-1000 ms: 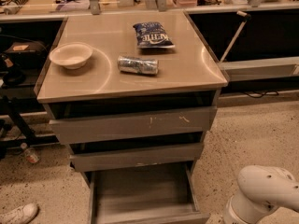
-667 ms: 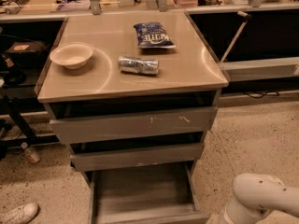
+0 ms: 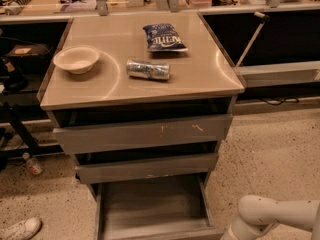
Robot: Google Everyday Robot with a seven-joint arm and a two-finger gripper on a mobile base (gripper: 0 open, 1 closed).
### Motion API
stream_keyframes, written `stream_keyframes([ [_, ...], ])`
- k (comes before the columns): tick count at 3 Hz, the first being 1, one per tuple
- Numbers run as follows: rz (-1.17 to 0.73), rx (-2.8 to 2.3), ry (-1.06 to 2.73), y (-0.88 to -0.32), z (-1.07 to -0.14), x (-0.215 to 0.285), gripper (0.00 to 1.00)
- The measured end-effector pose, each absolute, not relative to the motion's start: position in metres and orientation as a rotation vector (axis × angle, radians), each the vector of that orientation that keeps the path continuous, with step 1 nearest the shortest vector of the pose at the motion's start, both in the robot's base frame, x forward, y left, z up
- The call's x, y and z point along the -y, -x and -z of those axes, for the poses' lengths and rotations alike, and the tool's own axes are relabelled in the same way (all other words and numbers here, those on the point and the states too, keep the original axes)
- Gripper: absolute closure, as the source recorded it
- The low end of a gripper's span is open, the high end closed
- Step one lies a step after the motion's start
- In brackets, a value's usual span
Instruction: Close bottom drawer
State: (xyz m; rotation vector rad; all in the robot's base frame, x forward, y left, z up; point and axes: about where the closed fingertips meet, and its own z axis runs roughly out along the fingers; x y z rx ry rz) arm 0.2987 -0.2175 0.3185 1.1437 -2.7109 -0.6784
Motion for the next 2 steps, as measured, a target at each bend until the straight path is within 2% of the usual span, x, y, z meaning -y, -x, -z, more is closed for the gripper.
stream_keyframes([
  [2, 0.692, 2.716, -1.154, -0.311, -0.299, 0.211, 1.00],
])
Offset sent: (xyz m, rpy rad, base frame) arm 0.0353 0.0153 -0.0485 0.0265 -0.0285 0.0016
